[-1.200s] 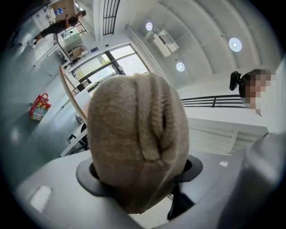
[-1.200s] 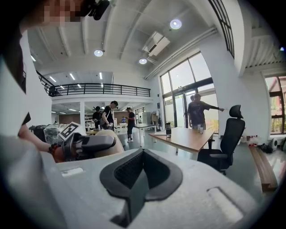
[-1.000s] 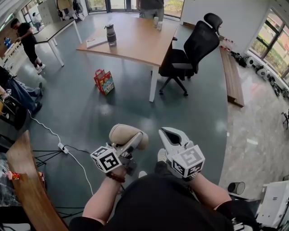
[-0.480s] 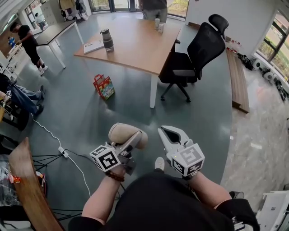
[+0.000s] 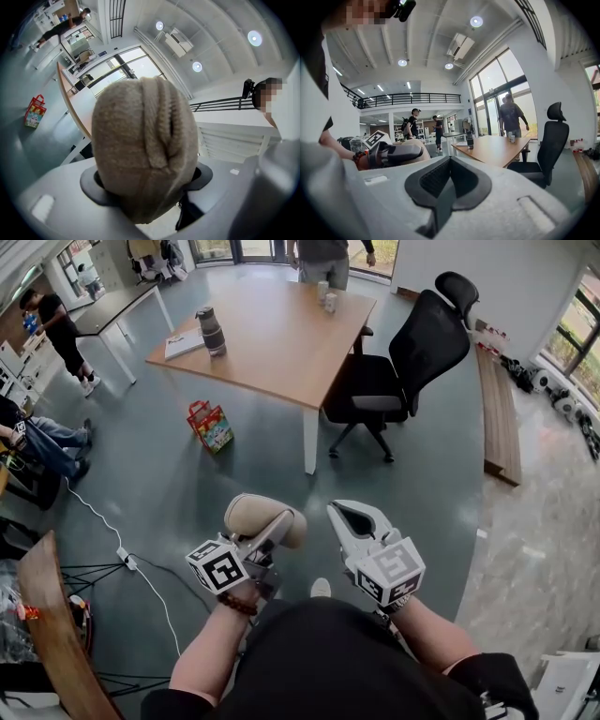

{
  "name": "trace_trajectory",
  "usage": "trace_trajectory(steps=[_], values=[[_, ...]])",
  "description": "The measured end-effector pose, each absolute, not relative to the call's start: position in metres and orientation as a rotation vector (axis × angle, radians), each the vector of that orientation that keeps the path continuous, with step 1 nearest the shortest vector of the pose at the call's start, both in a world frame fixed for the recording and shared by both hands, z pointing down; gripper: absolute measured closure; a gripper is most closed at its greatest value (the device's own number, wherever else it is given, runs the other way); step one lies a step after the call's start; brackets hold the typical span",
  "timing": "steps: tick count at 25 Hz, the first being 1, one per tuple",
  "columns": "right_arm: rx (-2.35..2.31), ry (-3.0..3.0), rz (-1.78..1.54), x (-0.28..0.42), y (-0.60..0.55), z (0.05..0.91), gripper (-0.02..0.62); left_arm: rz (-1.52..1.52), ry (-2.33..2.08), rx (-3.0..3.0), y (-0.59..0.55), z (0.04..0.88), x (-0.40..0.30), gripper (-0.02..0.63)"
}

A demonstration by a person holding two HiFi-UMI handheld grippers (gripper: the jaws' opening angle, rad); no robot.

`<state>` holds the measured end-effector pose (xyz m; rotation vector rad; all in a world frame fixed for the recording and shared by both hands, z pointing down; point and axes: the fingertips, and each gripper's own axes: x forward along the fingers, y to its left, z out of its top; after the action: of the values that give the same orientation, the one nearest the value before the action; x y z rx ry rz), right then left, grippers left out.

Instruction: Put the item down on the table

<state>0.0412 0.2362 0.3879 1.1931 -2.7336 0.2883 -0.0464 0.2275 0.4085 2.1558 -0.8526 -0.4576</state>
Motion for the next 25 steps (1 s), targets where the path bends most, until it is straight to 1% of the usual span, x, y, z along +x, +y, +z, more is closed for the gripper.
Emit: trace_trajectory(steps=[14, 25], values=[[1.213, -2.715, 0.283, 0.060, 0.179, 0.394, 0.603, -0.459, -0.830, 2.141, 0.163, 0.414, -0.029, 0.249], [1.204, -2.700, 0.282, 0.036, 0.079, 0.396, 0.600, -0.474, -0.780, 2.134, 0.060, 0.420, -0.045, 0.249]])
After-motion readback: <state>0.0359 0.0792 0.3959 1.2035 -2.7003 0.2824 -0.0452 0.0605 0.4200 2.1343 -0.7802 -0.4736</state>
